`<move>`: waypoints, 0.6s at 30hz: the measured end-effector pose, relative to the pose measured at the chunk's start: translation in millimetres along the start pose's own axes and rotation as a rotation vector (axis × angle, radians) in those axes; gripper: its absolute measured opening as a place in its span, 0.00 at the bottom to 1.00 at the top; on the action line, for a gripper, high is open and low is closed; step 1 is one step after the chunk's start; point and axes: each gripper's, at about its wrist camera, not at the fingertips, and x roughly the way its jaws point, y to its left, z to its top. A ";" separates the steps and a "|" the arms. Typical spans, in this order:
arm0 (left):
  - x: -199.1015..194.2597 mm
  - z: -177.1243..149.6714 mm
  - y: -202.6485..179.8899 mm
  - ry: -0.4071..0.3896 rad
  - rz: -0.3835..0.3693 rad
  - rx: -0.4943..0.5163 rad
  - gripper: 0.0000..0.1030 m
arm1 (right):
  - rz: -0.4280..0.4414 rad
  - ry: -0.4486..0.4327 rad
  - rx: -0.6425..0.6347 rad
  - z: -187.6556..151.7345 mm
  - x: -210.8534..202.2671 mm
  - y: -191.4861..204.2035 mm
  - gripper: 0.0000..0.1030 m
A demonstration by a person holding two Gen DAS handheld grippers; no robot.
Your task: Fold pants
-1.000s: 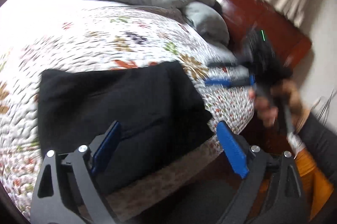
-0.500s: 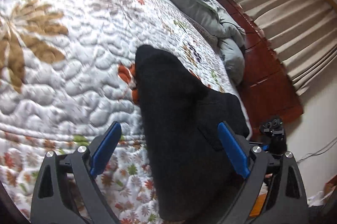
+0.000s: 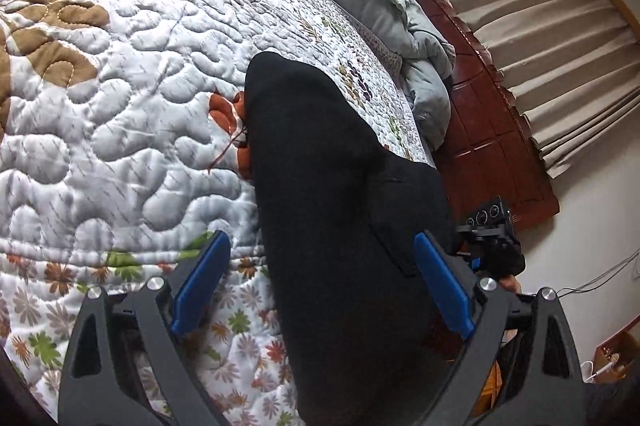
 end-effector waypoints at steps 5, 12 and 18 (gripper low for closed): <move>0.6 0.3 -0.9 0.000 0.012 -0.005 0.90 | -0.069 -0.019 -0.087 -8.1 -8.6 23.3 0.20; 6.8 -0.3 -12.4 0.016 0.026 -0.009 0.90 | -0.143 -0.050 -0.229 -11.9 -36.3 71.4 0.18; 15.9 -4.8 -29.9 0.037 0.027 0.036 0.90 | -0.132 -0.095 -0.214 -17.7 -59.0 60.1 0.17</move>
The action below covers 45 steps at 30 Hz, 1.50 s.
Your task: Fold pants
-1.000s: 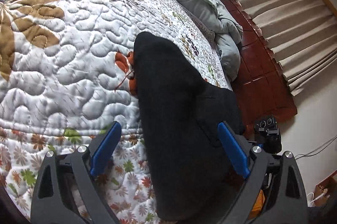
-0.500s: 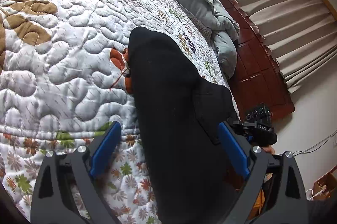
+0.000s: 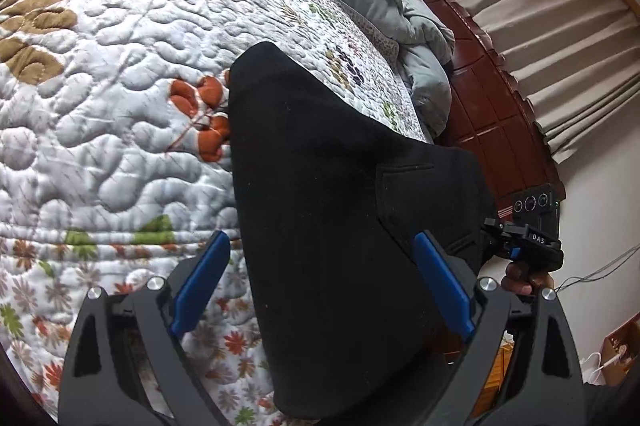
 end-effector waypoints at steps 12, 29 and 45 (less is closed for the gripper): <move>10.8 -4.6 -4.0 0.027 0.029 0.015 0.89 | 0.057 -0.032 0.121 -20.3 14.3 -67.7 0.17; 1.8 -3.8 -32.4 0.019 0.163 0.138 0.89 | 0.016 -0.030 0.098 -18.2 -1.3 -83.8 0.38; 36.4 64.6 -48.1 0.051 -0.022 0.053 0.87 | 0.062 -0.072 0.076 58.5 16.2 -67.3 0.34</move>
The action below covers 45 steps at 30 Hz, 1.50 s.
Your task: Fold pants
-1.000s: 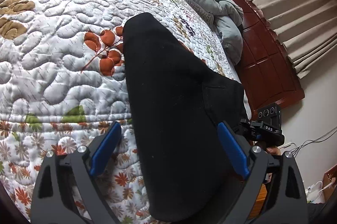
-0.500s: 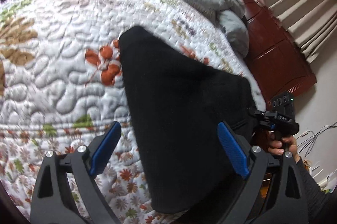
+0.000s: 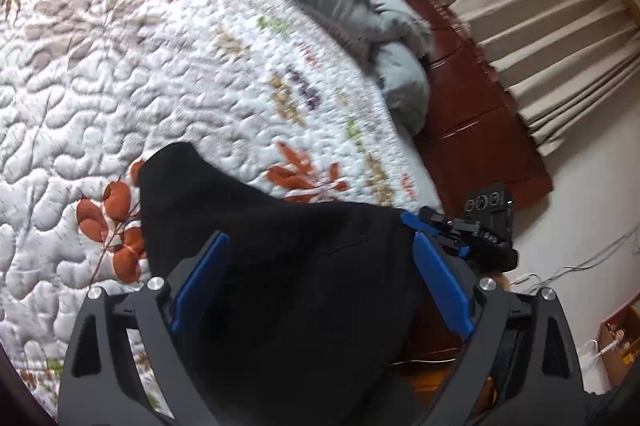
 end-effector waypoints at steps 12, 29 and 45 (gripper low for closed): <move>-28.5 -8.7 -12.6 -0.036 0.028 0.074 0.87 | 0.049 -0.041 -0.023 -33.5 -41.8 6.1 0.26; -37.5 -88.0 -4.3 0.060 -0.042 0.047 0.89 | 0.041 0.061 0.026 -109.6 -48.1 -27.4 0.03; -19.9 -38.8 65.7 0.213 -0.005 -0.161 0.93 | 0.076 0.211 0.143 -58.1 -4.5 -51.0 0.87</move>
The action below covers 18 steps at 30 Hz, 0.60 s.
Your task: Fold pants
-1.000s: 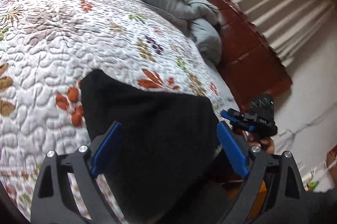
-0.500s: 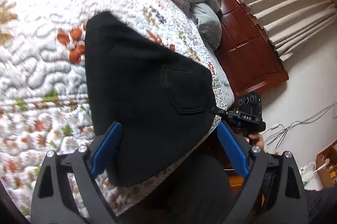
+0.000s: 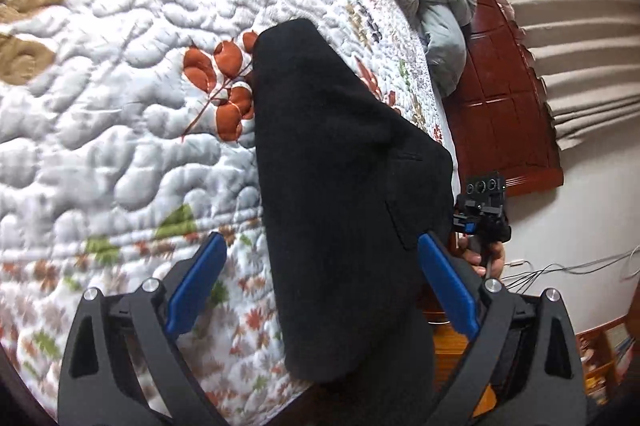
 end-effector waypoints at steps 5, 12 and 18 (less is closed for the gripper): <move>19.7 9.8 0.3 0.032 -0.014 -0.017 0.96 | 0.013 0.036 -0.014 2.7 24.5 6.8 0.93; 42.6 7.4 -18.9 0.066 0.036 0.047 0.95 | -0.011 0.053 -0.064 -2.8 41.5 20.6 0.93; 40.9 11.0 -10.4 0.032 0.109 -0.021 0.48 | -0.091 0.035 -0.107 -9.7 45.7 41.0 0.42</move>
